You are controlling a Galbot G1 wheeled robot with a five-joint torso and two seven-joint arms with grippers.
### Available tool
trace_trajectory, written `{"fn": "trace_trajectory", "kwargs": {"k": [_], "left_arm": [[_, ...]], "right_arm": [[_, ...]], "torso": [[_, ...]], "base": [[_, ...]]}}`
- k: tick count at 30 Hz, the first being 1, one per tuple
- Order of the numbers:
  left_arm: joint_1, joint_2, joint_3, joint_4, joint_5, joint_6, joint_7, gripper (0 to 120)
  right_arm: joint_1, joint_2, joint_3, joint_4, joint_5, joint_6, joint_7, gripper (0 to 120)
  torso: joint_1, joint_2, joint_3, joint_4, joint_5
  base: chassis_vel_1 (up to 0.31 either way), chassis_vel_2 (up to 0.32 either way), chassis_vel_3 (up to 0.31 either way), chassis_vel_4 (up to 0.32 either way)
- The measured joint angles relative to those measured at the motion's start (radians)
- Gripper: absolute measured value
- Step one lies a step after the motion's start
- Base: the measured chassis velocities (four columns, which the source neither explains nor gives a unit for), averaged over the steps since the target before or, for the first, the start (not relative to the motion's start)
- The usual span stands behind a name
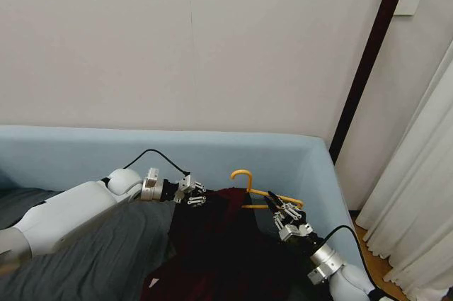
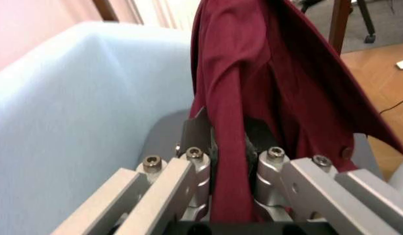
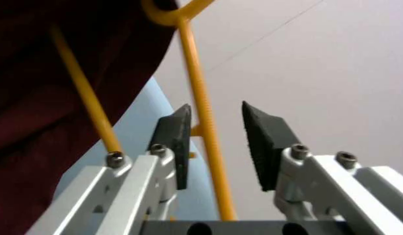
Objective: Pick up the clothes from the sofa and hang them on the clothes hanger.
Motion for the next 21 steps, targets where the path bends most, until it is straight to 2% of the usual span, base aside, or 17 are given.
{"fn": "trace_trajectory", "kwargs": {"k": [1,7,8,11,12,16,21], "left_arm": [[0.0,0.0,0.0,0.0,0.0,0.0,0.0,7],[0.092,0.058,-0.058,-0.005,0.008,-0.013,-0.003,7],[0.092,0.058,-0.058,-0.005,0.008,-0.013,-0.003,7],[0.161,0.088,-0.094,-0.009,0.009,-0.03,-0.006,7],[0.161,0.088,-0.094,-0.009,0.009,-0.03,-0.006,7],[0.22,0.128,-0.108,-0.018,0.009,-0.055,-0.006,7],[0.248,0.165,-0.12,-0.016,0.008,-0.083,-0.005,7]], "right_arm": [[0.0,0.0,0.0,0.0,0.0,0.0,0.0,38],[-0.063,-0.015,0.014,0.033,0.057,-0.019,0.001,62],[-0.063,-0.015,0.014,0.033,0.057,-0.019,0.001,62],[-0.119,-0.02,0.032,0.006,0.118,-0.052,-0.01,77],[-0.119,-0.02,0.032,0.006,0.118,-0.052,-0.01,77],[-0.146,-0.034,0.028,-0.059,0.211,-0.089,-0.108,93],[-0.113,-0.047,-0.013,-0.125,0.297,-0.123,-0.216,100]], "torso": [[0.0,0.0,0.0,0.0,0.0],[0.0,0.0,0.0,0.0,-0.0001],[0.0,0.0,0.0,0.0,-0.0001],[0.0,0.0,0.0,-0.0002,0.0],[0.0,0.0,0.0,-0.0002,0.0],[0.0,0.0,0.0,0.0002,0.0],[0.0,0.0,0.0,0.0001,0.0003]], "base": [[0.0,0.0,0.0,0.0],[0.0,0.0,0.0,0.0],[0.0,0.0,0.0,0.0],[0.0,0.0,0.0,0.0],[0.0,0.0,0.0,0.0],[0.0,0.0,0.0,0.0],[0.0,0.0,0.0,0.0]]}}
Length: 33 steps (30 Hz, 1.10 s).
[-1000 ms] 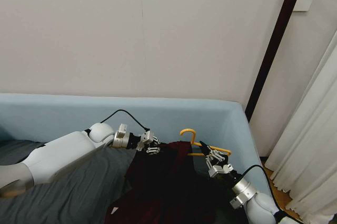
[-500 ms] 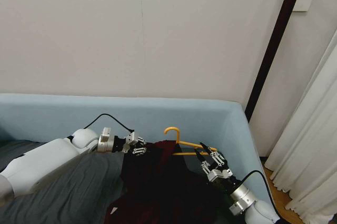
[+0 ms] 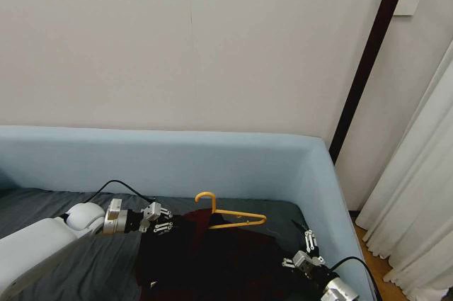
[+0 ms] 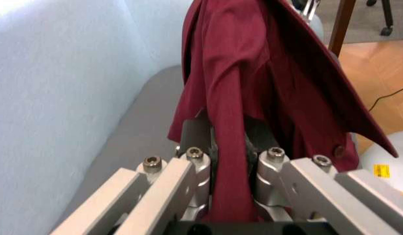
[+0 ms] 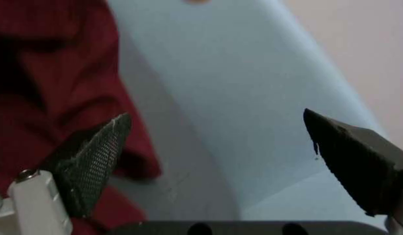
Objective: Pick up the clothes from the sofa and hang them on the clothes hanger.
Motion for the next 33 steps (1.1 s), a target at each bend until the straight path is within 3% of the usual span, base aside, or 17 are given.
{"fn": "trace_trajectory", "kwargs": {"k": [8,12,17,24,28,33], "left_arm": [[0.03,0.017,-0.006,0.018,-0.005,-0.031,0.002,7],[0.043,0.013,-0.012,0.029,-0.009,-0.041,0.002,7],[0.047,0.003,-0.013,0.034,-0.012,-0.042,0.0,7],[0.046,-0.008,-0.012,0.034,-0.012,-0.041,-0.002,7],[0.042,0.001,0.005,0.02,-0.012,-0.037,-0.005,7],[0.039,0.006,0.005,0.02,-0.012,-0.037,-0.005,7]], "right_arm": [[0.056,0.005,-0.059,-0.064,0.025,0.042,-0.13,100],[0.077,0.019,-0.121,-0.059,0.168,0.023,-0.169,100],[0.107,0.037,-0.208,0.014,0.527,-0.115,-0.234,100],[0.174,0.073,-0.275,0.007,0.749,-0.231,-0.289,100],[0.231,0.135,-0.26,-0.041,0.987,-0.385,-0.319,100],[0.24,0.163,-0.261,-0.065,1.056,-0.44,-0.331,100]], "torso": [[0.0,0.0,0.0,-0.0001,-0.0003],[0.0,0.0,0.0,-0.0001,-0.0002],[0.0,0.0,0.0,-0.0002,-0.0002],[0.0,0.0,0.0,-0.0001,0.0],[0.0,0.0,0.0,0.0001,-0.0002],[0.0,0.0,0.0,-0.0003,-0.0003]], "base": [[0.0,0.0,0.0,0.0],[0.0,0.0,0.0,0.0],[0.0,0.0,0.0,0.0],[0.0,0.0,0.0,0.0],[0.0,0.0,0.0,0.0],[0.0,0.0,0.0,0.0]]}}
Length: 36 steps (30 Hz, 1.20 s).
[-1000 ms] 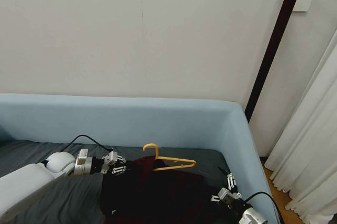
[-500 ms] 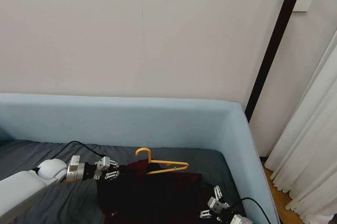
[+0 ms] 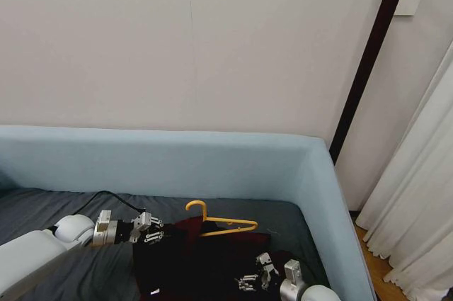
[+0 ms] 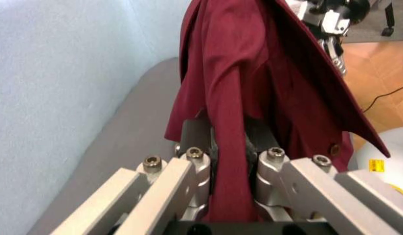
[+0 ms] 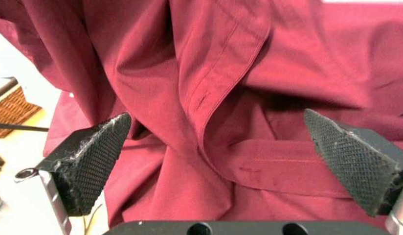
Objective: Pick up the clothes from the sofa and hang them on the clothes hanger.
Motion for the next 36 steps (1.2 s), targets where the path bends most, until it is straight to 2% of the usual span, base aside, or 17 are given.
{"fn": "trace_trajectory", "kwargs": {"k": [8,10,15,16,19,21,22,27,28,31,32,33,36], "left_arm": [[-0.005,0.004,0.002,-0.002,0.0,0.002,0.002,7],[-0.006,0.004,0.003,-0.008,0.0,0.003,0.002,7],[-0.004,0.011,0.006,-0.013,0.0,0.003,0.004,7],[-0.004,0.014,0.008,-0.013,0.0,0.003,0.006,7],[-0.005,0.014,0.008,-0.011,0.0,0.003,0.006,7],[-0.001,0.011,0.007,-0.011,0.0,0.004,0.006,7],[-0.001,0.011,0.007,-0.011,0.0,0.004,0.006,7],[0.002,0.011,0.005,-0.012,0.0,0.004,0.006,7],[0.002,0.011,0.005,-0.012,0.0,0.004,0.006,7],[0.002,0.011,0.005,-0.011,0.0,0.004,0.006,7],[0.002,0.01,0.006,-0.009,0.001,0.004,0.004,7],[0.002,0.01,0.006,-0.009,0.001,0.004,0.004,7],[-0.002,0.002,0.011,-0.007,0.006,0.005,0.005,7]], "right_arm": [[0.039,0.045,-0.025,-0.059,0.044,-0.025,0.007,100],[0.064,0.057,-0.041,-0.082,0.071,-0.039,0.007,97],[0.077,0.079,-0.05,-0.113,0.103,-0.047,0.015,81],[0.078,0.083,-0.048,-0.117,0.104,-0.047,0.016,73],[0.078,0.085,-0.048,-0.116,0.098,-0.045,0.016,68],[0.075,0.085,-0.048,-0.11,0.092,-0.043,0.016,56],[0.075,0.085,-0.048,-0.11,0.092,-0.043,0.016,56],[0.073,0.089,-0.041,-0.113,0.076,-0.036,0.015,34],[0.073,0.089,-0.041,-0.113,0.076,-0.036,0.015,34],[0.072,0.089,-0.038,-0.116,0.073,-0.034,0.015,25],[0.068,0.088,-0.038,-0.114,0.073,-0.03,0.015,16],[0.068,0.088,-0.038,-0.114,0.073,-0.03,0.015,16],[0.056,0.084,-0.043,-0.1,0.07,-0.025,0.015,3]], "torso": [[0.0,0.0,0.0,0.0004,0.0001],[0.0,0.0,0.0,0.0003,0.0001],[0.0,0.0,0.0,0.0001,0.0002],[0.0,0.0,0.0,0.0004,0.0002],[0.0,0.0,0.0,0.0004,0.0001],[0.0,0.0,0.0,0.0002,0.0002],[0.0,0.0,0.0,0.0002,0.0002],[0.0,0.0,0.0,0.0003,0.0001],[0.0,0.0,0.0,0.0003,0.0001],[0.0,0.0,0.0,0.0002,0.0002],[0.0,0.0,0.0,0.0003,0.0002],[0.0,0.0,0.0,0.0003,0.0002],[0.0,0.0,0.0,0.0002,0.0]], "base": [[0.0,0.0,0.0,0.0],[0.0,0.0,0.0,0.0],[0.0,0.0,0.0,0.0],[0.0,0.0,0.0,0.0],[0.0,0.0,0.0,0.0],[0.0,0.0,0.0,0.0],[0.0,0.0,0.0,0.0],[0.0,0.0,0.0,0.0],[0.0,0.0,0.0,0.0],[0.0,0.0,0.0,0.0],[0.0,0.0,0.0,0.0],[0.0,0.0,0.0,0.0],[0.0,0.0,0.0,0.0]]}}
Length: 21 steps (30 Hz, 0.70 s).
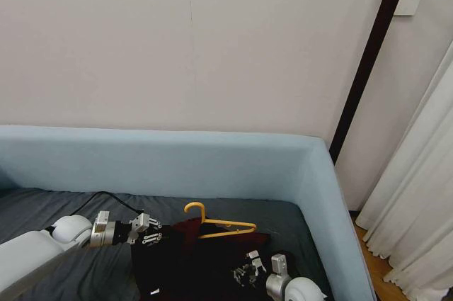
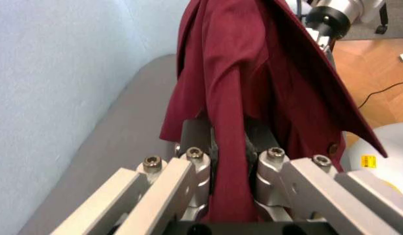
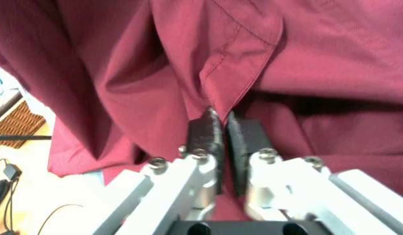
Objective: Pick up the clothes from the sofa and hang them on the clothes hanger.
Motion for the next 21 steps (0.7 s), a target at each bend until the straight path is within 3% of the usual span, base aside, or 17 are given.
{"fn": "trace_trajectory", "kwargs": {"k": [10,21], "left_arm": [[-0.006,-0.001,-0.003,-0.003,-0.023,0.0,0.0,7],[-0.055,-0.014,-0.021,-0.065,-0.1,-0.011,-0.015,7]], "right_arm": [[-0.044,-0.026,0.061,0.032,0.003,0.027,-0.009,0],[-0.091,-0.118,0.277,0.144,0.111,0.002,-0.014,0]], "torso": [[0.0,0.0,0.0,0.0002,0.0002],[0.0,0.0,0.0,-0.0002,0.0006]], "base": [[0.0,0.0,0.0,0.0],[0.0,0.0,0.0,0.0]]}}
